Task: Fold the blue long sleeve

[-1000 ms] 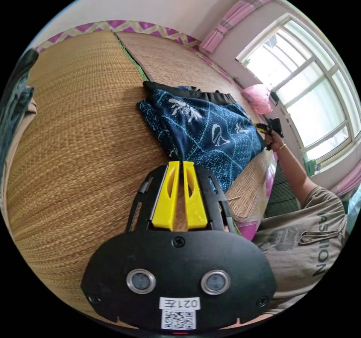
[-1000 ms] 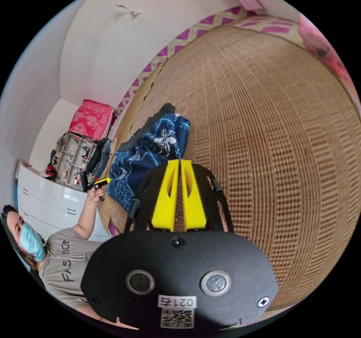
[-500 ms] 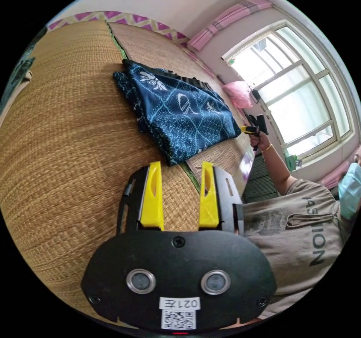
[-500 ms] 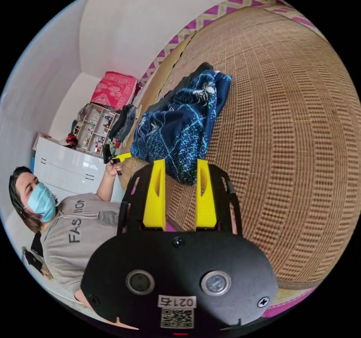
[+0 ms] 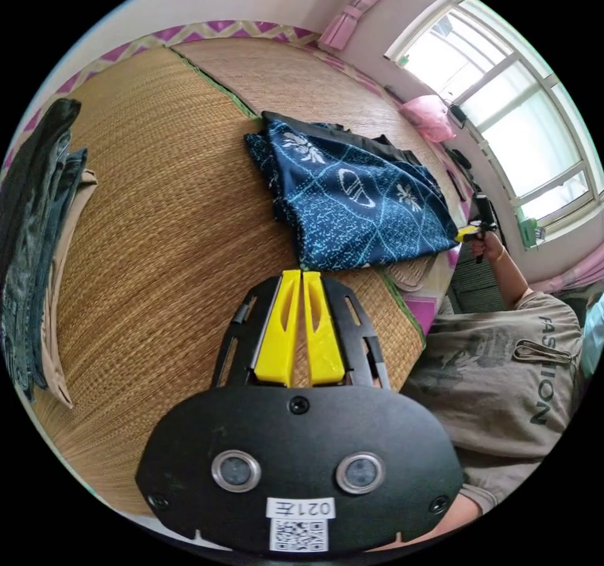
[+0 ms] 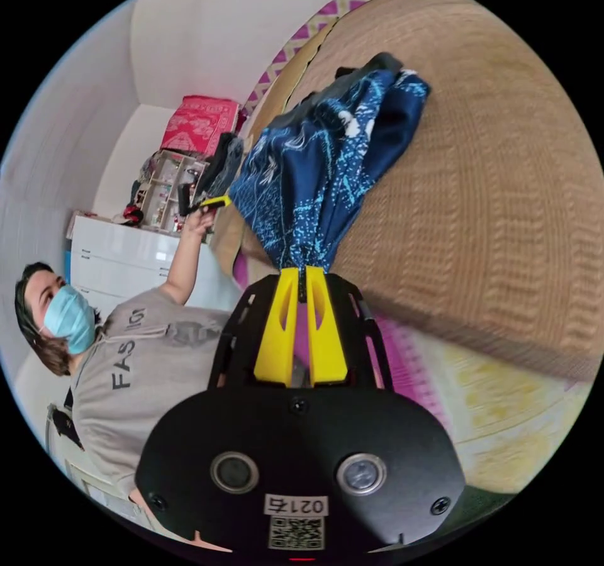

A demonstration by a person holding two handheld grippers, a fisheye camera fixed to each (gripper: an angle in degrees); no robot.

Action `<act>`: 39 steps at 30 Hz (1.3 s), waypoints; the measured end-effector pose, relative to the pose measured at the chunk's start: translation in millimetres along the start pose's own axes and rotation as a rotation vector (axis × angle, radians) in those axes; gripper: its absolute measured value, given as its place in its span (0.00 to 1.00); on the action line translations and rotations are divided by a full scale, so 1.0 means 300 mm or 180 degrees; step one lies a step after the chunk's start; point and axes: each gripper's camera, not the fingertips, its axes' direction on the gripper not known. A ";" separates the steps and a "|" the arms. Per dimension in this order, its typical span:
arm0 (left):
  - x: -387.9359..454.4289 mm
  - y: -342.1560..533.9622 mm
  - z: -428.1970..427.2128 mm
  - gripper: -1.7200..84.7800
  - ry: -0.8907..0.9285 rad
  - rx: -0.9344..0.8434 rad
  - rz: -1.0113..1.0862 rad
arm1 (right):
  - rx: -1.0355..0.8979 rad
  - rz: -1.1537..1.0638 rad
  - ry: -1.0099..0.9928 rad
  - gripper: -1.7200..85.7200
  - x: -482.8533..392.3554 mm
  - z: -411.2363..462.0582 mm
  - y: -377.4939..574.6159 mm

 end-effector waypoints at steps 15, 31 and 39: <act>0.544 0.452 0.222 0.13 0.1881 0.1188 -0.0270 | 0.1237 0.0137 0.0234 0.15 0.005 -0.364 -0.060; 0.719 0.310 0.736 0.11 0.2528 0.0981 -0.0899 | -0.0044 0.0039 -0.0339 0.10 0.167 -0.388 -0.689; 0.610 0.387 0.698 0.01 0.3014 0.1193 -0.0962 | 0.0176 0.0149 -0.0608 0.03 0.112 -0.535 -0.743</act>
